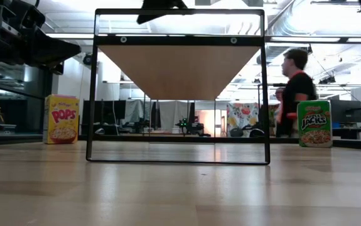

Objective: Stack cereal on shelf
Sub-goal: Put the blue cereal box on the shelf

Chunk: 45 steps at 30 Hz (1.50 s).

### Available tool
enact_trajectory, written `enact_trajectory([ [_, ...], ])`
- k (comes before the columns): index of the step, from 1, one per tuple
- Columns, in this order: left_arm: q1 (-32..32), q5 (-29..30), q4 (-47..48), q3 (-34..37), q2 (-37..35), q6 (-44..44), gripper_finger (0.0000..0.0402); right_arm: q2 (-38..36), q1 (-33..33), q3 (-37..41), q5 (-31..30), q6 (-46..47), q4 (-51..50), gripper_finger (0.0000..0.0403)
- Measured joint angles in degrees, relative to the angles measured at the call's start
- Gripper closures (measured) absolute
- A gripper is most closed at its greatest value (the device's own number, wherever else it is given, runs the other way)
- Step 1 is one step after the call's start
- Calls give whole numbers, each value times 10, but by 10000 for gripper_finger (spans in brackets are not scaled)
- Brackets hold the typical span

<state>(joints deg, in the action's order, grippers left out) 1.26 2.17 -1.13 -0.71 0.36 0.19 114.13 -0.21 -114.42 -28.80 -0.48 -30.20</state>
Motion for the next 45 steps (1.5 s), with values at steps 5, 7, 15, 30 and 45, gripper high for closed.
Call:
enact_trajectory([
  [5,0,0,0,0,0,0,398,69,15,-111,8,-219,-108,403],
  [7,0,0,0,0,0,0,398,91,22,-143,9,-270,-146,403],
  [15,0,0,0,0,0,0,398,161,49,-204,-66,-383,-173,403],
  [30,0,0,0,0,0,0,398,181,53,-189,-127,-430,-100,403],
  [45,0,0,0,0,0,0,398,183,92,-188,96,-325,-39,403],
])
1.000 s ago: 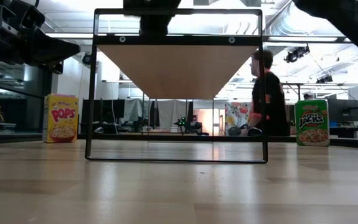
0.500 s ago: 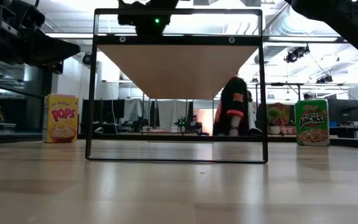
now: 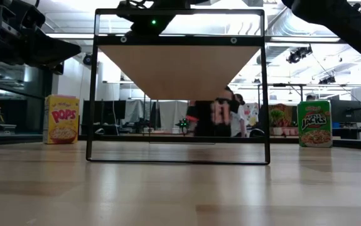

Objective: Stack cereal on shelf
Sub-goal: Put the blue cereal box on the shelf

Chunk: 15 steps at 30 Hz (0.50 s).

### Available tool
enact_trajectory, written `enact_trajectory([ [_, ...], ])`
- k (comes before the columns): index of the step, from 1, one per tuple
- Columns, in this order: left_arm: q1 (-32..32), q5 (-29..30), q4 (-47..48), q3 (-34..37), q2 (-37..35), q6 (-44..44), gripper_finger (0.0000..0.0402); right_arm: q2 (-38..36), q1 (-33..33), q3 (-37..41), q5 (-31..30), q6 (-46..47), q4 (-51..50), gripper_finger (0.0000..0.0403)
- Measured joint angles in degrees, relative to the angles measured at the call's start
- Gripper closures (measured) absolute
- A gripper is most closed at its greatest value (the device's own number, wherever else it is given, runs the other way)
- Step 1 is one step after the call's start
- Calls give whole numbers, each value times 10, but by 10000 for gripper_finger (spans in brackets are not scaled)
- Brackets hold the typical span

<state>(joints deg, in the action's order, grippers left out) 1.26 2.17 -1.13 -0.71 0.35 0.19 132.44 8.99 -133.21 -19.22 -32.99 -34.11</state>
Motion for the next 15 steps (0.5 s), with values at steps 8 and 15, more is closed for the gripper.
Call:
enact_trajectory([
  [8,0,0,0,0,0,0,398,11,12,1,168,-35,-28,403],
  [15,0,0,0,0,0,0,398,32,34,1,235,-59,29,403],
])
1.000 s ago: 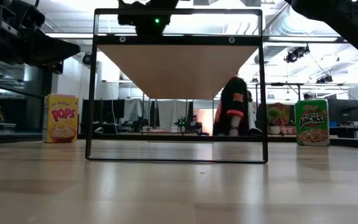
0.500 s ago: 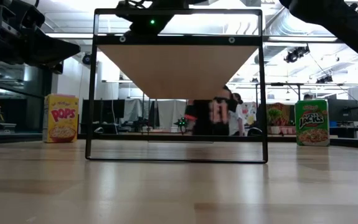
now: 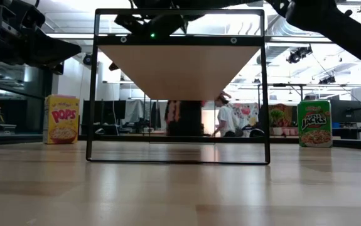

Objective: Stack cereal on shelf
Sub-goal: Put the blue cereal box on the shelf

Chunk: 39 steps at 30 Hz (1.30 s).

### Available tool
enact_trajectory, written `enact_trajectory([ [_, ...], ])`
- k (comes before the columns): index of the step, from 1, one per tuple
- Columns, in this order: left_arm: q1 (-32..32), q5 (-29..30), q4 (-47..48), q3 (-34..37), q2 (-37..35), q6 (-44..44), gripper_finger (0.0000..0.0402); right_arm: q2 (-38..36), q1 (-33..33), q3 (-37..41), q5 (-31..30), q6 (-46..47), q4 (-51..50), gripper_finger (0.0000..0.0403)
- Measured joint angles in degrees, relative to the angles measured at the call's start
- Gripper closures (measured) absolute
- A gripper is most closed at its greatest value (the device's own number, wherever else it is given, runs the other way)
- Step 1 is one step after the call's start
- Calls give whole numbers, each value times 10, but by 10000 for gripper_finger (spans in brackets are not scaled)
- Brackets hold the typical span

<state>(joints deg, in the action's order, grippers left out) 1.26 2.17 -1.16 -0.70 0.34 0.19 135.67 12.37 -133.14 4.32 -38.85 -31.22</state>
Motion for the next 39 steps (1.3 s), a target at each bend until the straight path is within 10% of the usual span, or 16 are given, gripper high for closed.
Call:
enact_trajectory([
  [14,0,0,0,0,0,0,398,14,24,0,6,14,63,403],
  [27,0,0,0,0,0,0,398,14,14,0,-159,-41,99,403],
  [39,0,0,0,0,0,0,398,-50,-14,-17,-97,-44,46,403],
])
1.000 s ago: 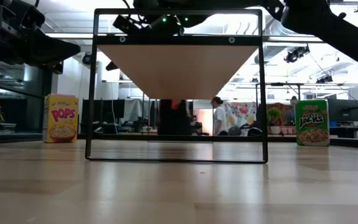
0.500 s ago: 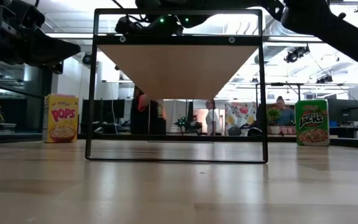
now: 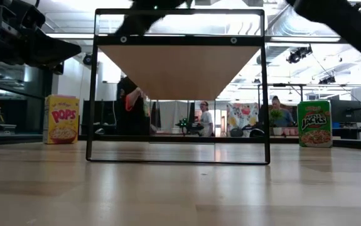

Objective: Stack cereal on shelf
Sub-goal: Put the blue cereal box on the shelf

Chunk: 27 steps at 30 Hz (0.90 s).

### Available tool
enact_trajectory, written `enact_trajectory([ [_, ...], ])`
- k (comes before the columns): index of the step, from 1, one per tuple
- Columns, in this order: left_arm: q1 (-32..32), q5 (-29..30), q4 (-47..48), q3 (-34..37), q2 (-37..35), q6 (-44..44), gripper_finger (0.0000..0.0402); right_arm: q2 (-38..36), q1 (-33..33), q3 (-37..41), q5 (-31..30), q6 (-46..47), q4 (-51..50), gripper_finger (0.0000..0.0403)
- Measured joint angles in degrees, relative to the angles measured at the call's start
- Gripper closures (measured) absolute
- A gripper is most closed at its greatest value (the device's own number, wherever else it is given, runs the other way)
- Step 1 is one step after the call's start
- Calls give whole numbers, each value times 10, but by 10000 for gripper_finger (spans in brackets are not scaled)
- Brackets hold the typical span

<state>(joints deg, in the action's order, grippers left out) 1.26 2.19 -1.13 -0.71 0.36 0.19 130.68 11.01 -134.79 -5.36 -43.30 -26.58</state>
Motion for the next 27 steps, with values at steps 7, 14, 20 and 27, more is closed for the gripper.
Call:
enact_trajectory([
  [7,0,0,0,0,0,0,398,-92,-8,-2,10,56,-147,403],
  [14,0,0,0,0,0,0,398,-147,-15,-2,98,173,-367,403],
  [20,0,0,0,0,0,0,398,-148,-67,4,22,229,-535,403],
  [27,0,0,0,0,0,0,398,-145,-86,118,-183,242,-478,403],
])
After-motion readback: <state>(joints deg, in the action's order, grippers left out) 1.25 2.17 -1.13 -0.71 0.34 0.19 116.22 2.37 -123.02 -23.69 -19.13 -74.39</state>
